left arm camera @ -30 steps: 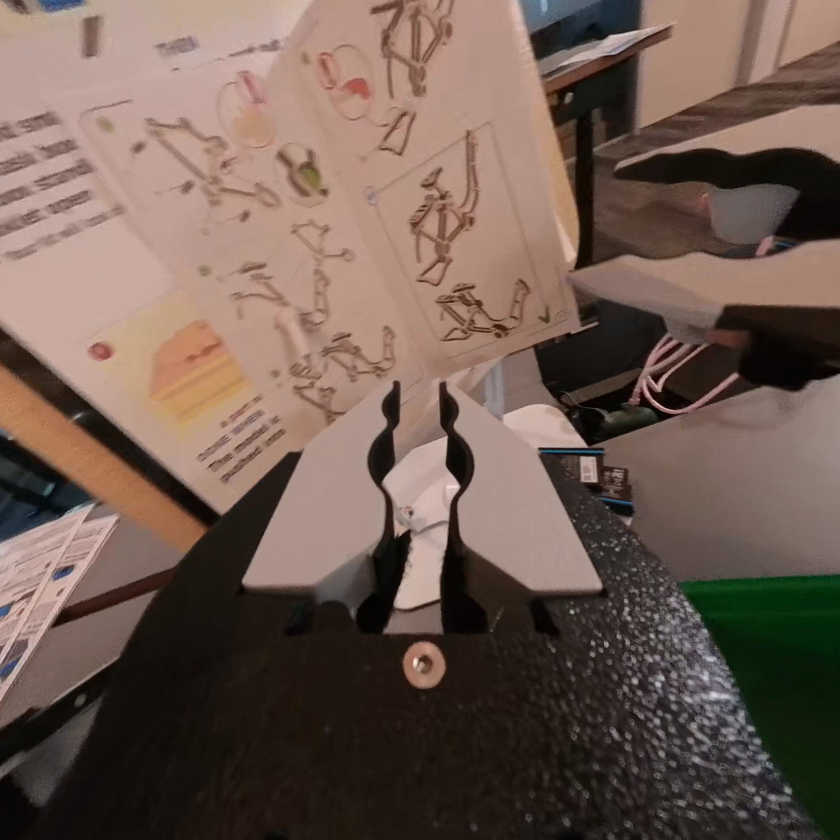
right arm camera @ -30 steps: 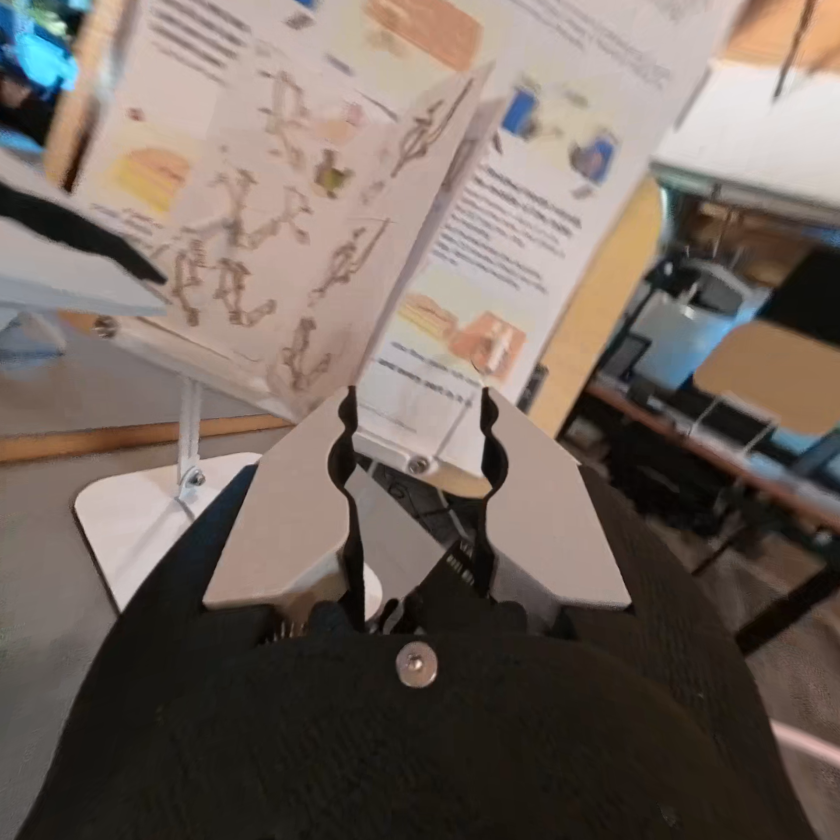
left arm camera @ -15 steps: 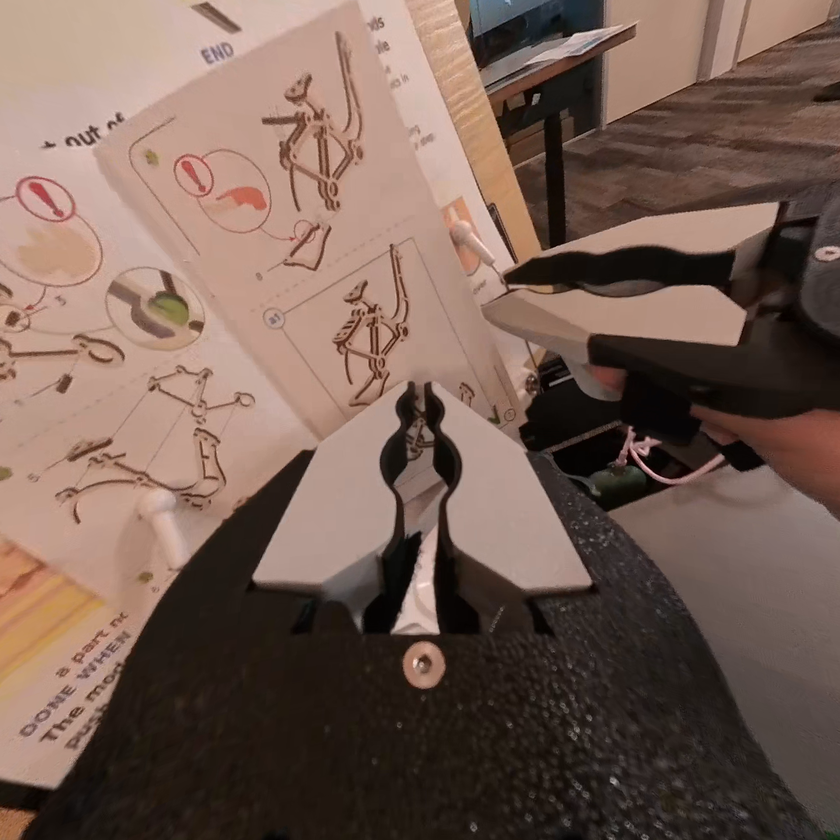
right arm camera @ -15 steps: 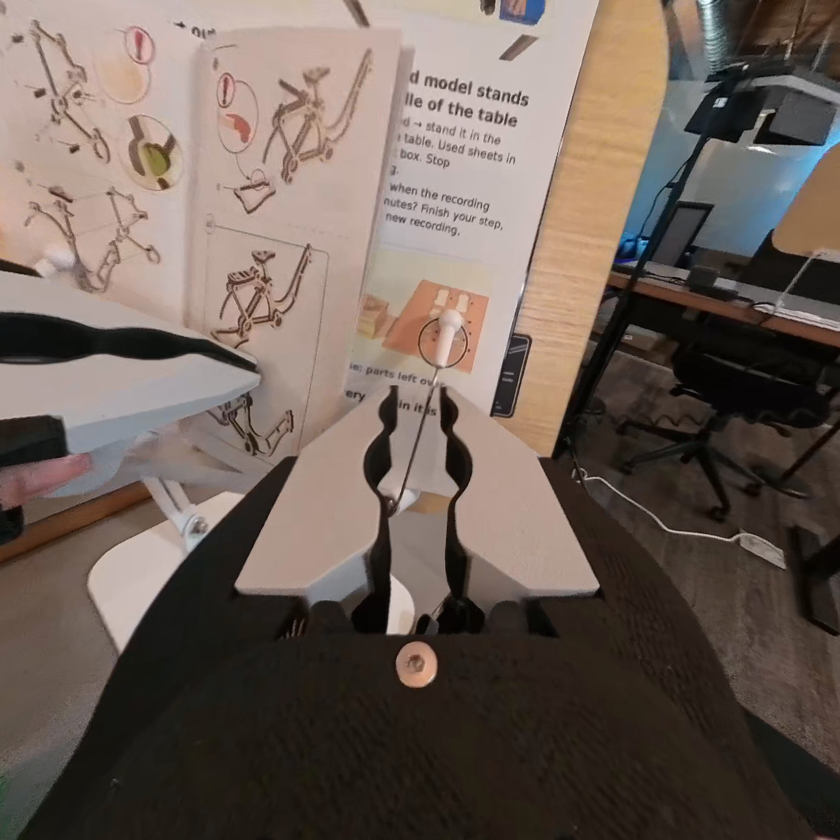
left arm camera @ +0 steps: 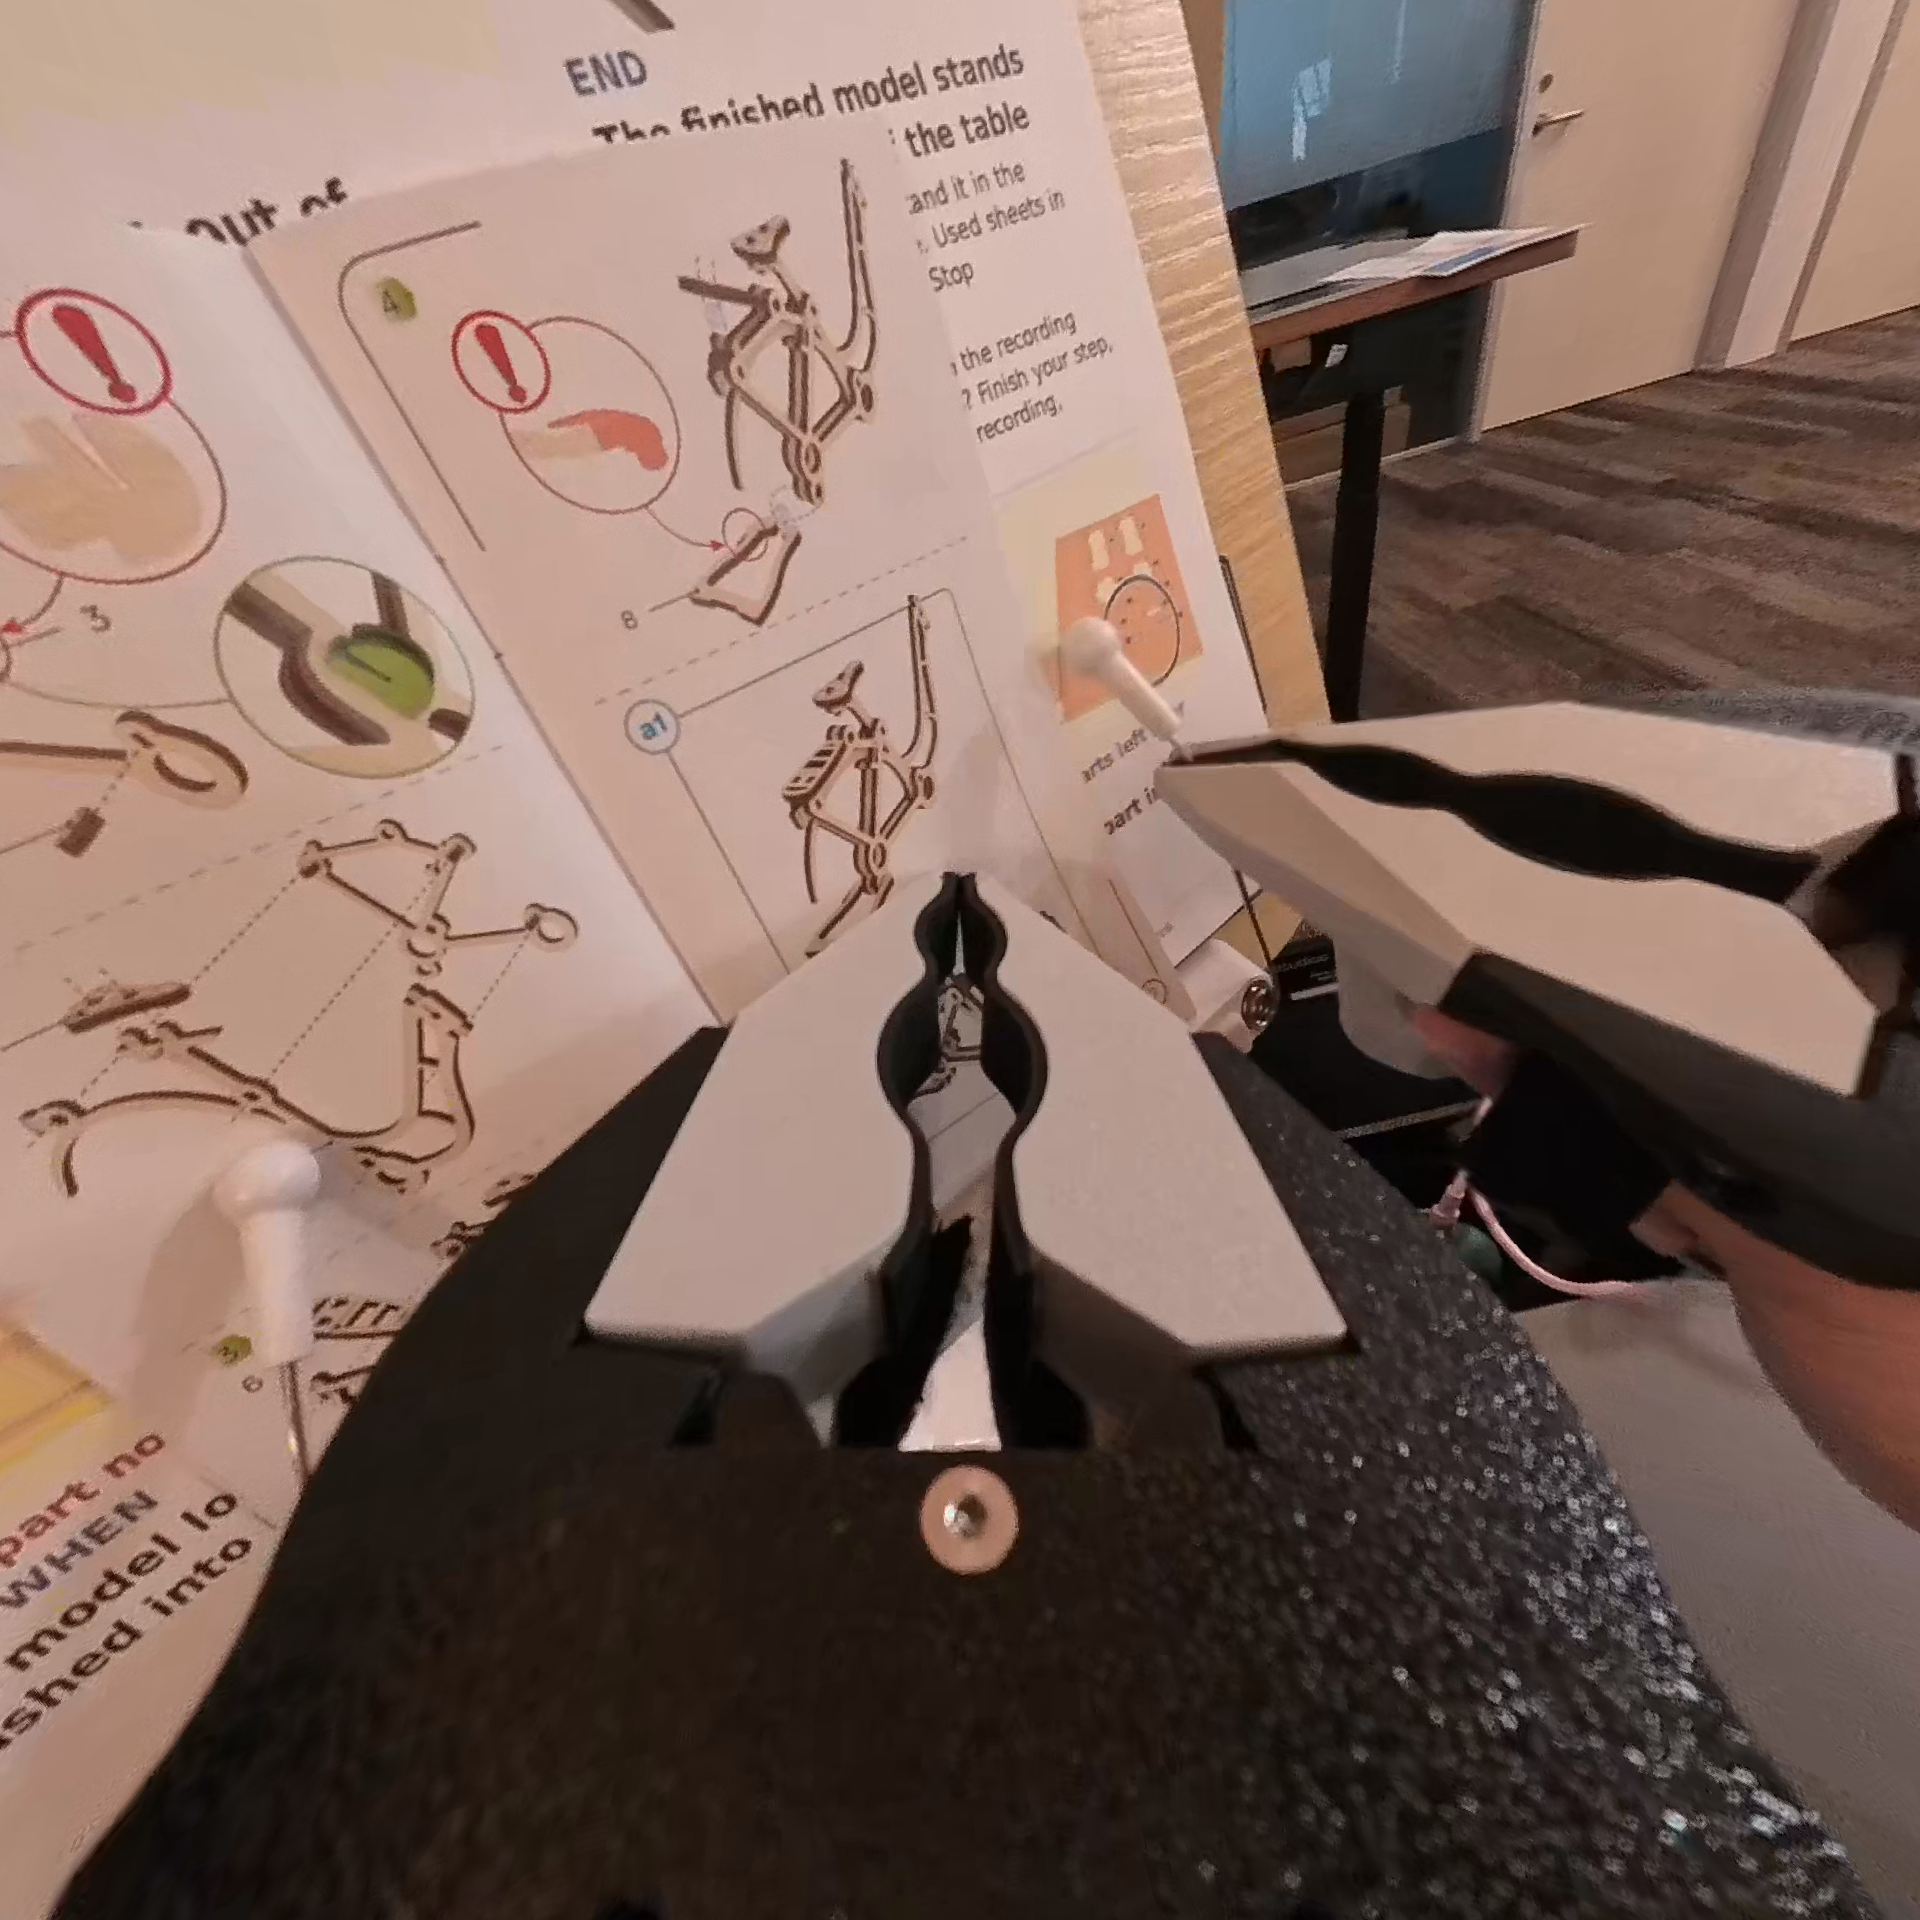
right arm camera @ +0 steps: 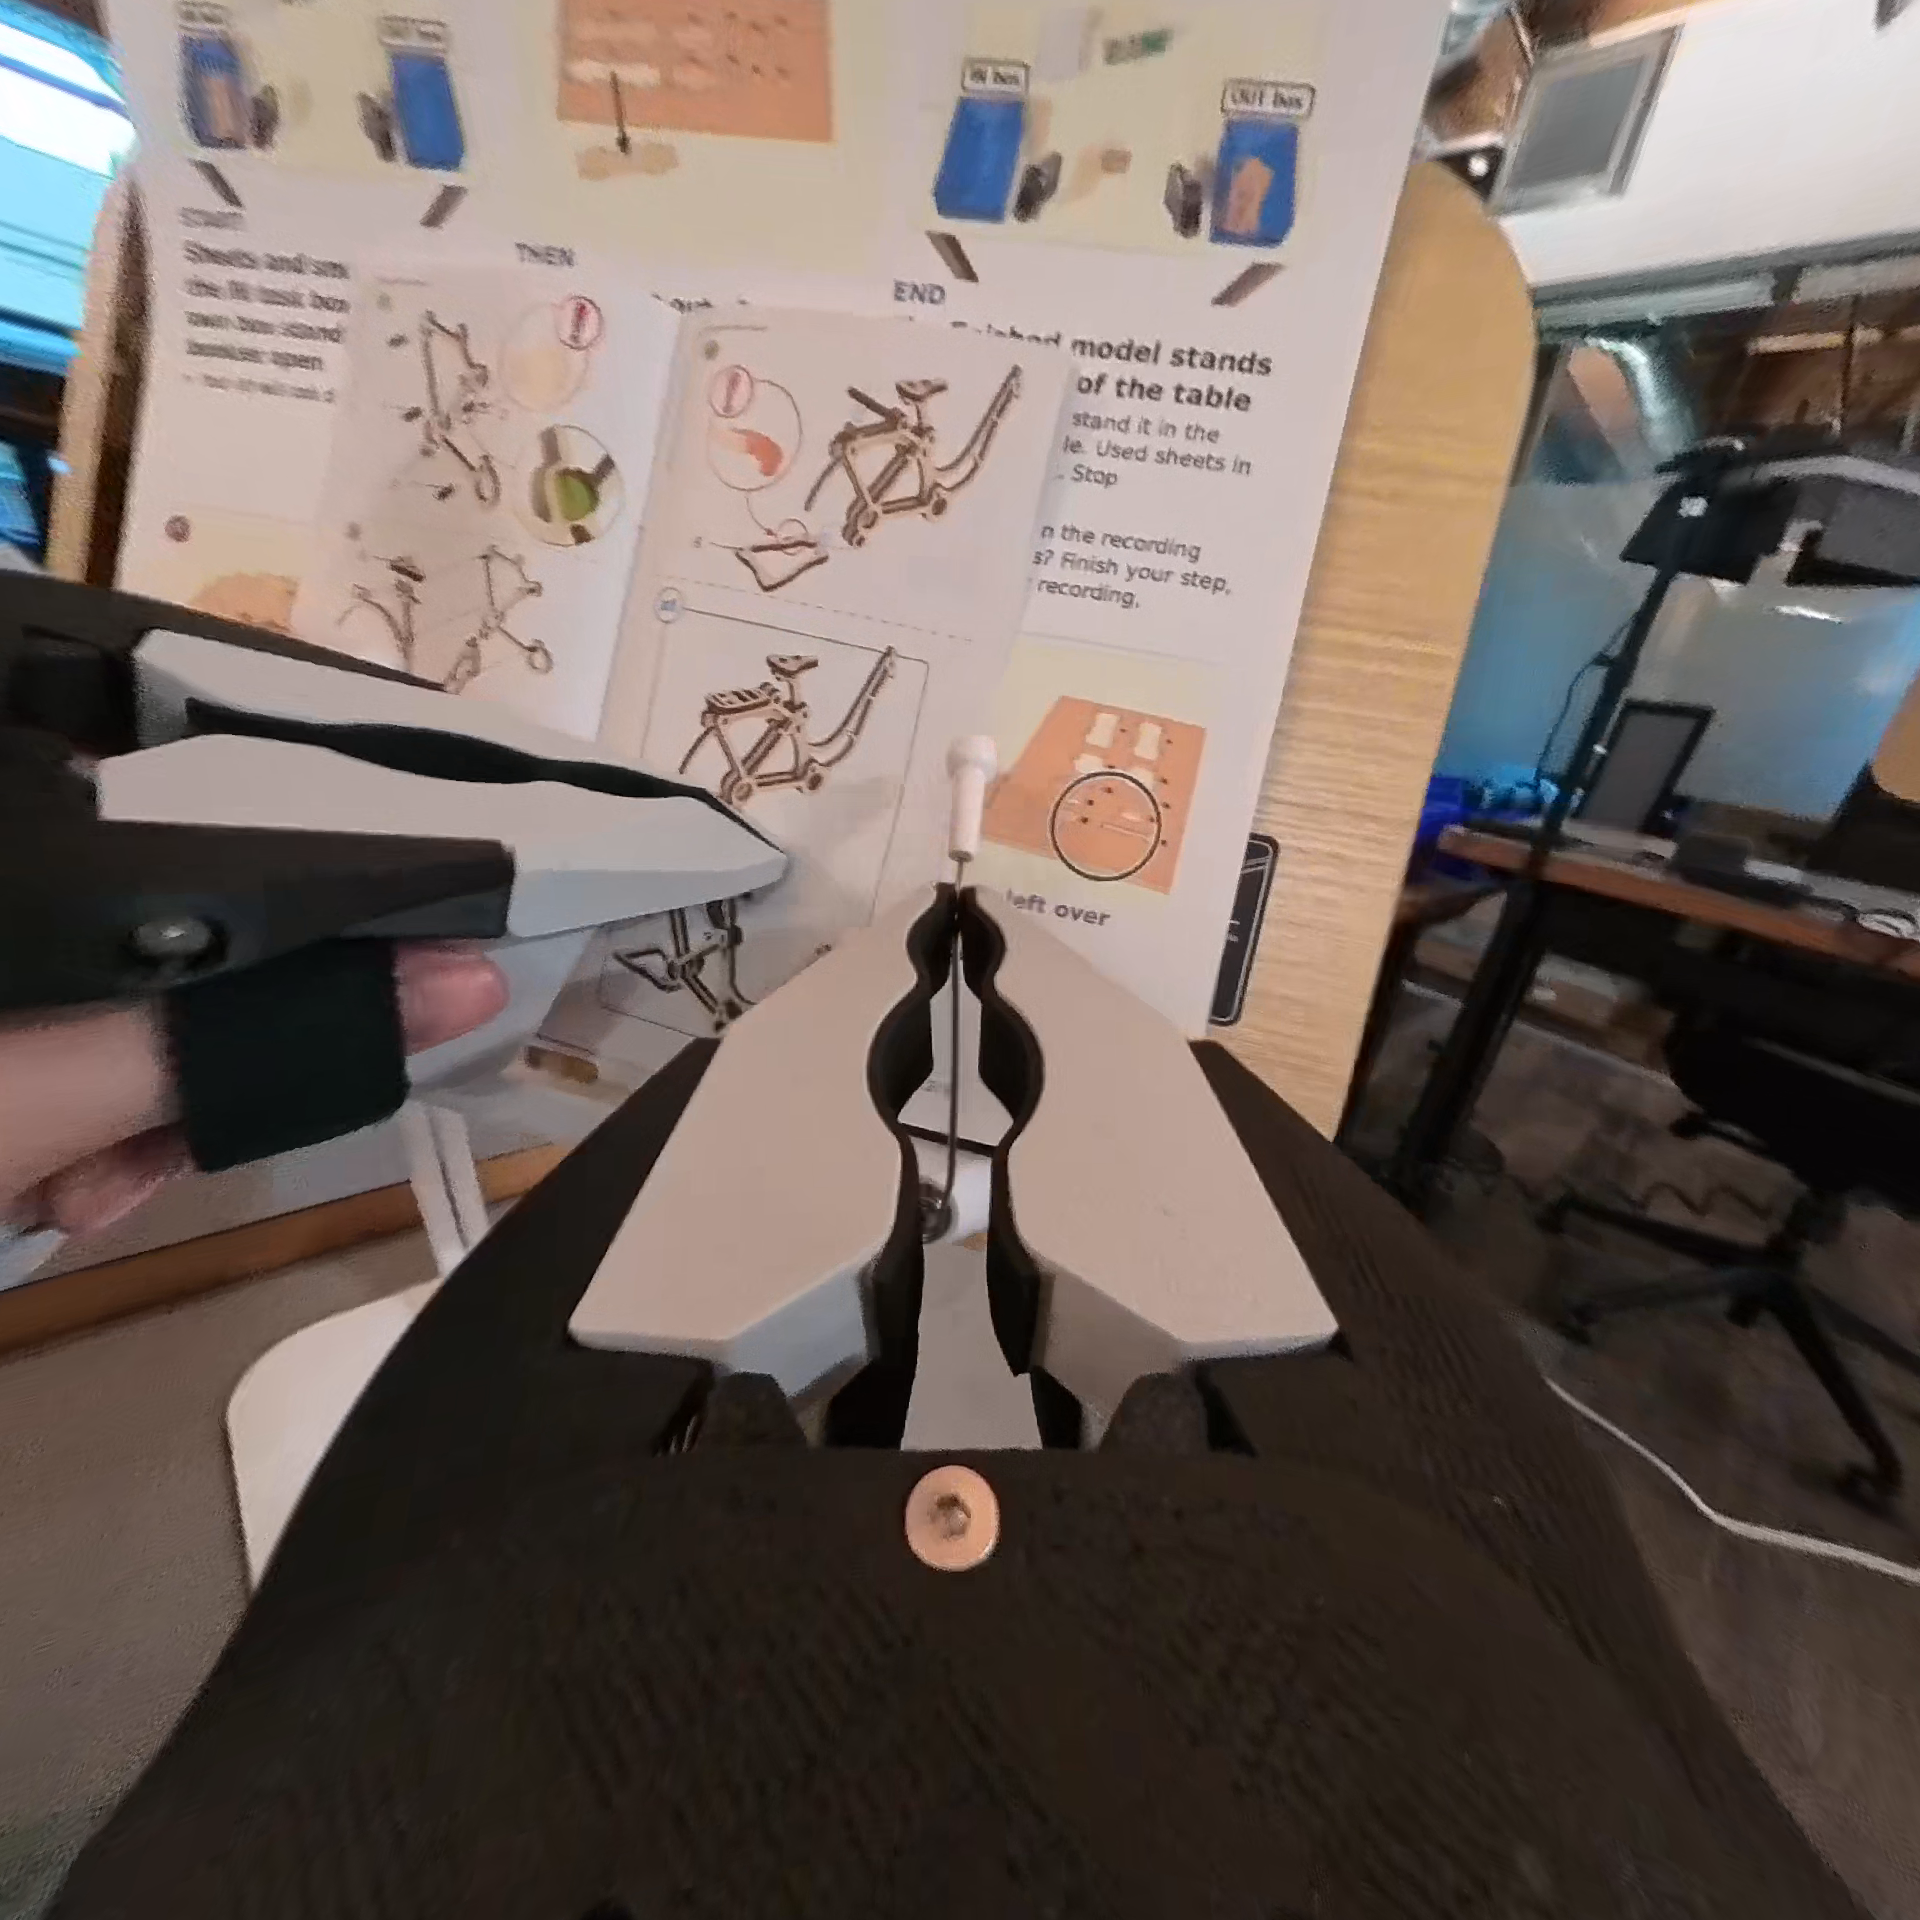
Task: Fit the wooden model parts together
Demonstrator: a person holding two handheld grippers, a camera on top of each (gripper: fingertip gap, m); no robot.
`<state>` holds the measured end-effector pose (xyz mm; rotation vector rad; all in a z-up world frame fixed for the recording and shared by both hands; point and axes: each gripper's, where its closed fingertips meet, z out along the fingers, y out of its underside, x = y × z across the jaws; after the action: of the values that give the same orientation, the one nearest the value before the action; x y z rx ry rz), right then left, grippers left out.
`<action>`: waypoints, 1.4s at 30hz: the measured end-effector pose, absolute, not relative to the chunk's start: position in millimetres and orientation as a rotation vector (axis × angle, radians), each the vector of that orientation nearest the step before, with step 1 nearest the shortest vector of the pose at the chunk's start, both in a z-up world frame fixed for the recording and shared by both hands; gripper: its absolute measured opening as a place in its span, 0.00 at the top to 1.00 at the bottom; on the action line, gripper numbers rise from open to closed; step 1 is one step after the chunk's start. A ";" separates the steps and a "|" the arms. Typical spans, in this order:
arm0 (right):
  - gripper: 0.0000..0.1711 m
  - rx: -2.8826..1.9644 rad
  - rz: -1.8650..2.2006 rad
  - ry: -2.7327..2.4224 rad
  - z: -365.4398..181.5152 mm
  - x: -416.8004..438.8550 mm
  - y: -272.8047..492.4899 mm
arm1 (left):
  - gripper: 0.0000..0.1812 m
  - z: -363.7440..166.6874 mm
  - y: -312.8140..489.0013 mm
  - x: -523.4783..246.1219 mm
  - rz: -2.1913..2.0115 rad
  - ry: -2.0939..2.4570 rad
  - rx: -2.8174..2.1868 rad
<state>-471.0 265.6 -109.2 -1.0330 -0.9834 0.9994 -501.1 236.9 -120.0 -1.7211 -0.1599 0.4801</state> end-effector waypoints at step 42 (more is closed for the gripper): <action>0.73 -1.392 0.647 -1.160 -201.4 88.1 123.9 | 0.83 -143.4 -39.4 -111.0 -0.296 0.088 -1.395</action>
<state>88.1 123.9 -201.4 -1.3918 -1.1602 0.6469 -111.0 -39.4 -143.4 -1.3946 0.0879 -0.2961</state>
